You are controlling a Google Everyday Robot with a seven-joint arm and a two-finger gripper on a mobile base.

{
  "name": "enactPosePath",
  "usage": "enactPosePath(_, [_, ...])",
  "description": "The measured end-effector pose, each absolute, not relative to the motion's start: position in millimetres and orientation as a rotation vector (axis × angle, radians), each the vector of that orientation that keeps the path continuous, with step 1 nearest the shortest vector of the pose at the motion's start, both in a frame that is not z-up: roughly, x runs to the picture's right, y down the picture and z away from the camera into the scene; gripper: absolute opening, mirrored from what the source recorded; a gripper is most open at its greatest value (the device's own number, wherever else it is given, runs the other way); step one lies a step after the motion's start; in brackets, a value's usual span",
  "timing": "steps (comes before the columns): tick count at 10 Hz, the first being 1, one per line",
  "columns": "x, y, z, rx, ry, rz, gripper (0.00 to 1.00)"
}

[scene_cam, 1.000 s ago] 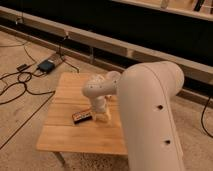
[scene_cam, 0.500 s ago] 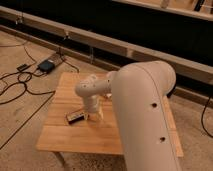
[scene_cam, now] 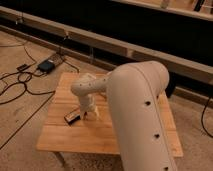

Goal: Push the eraser across the table

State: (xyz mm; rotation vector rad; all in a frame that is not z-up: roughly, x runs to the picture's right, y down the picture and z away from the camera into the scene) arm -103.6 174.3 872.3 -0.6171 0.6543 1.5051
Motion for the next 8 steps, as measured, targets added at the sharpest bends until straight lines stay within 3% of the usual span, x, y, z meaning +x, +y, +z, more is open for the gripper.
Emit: enactPosePath(8, [-160.6,151.2,900.4,-0.667,0.585,1.402,0.65])
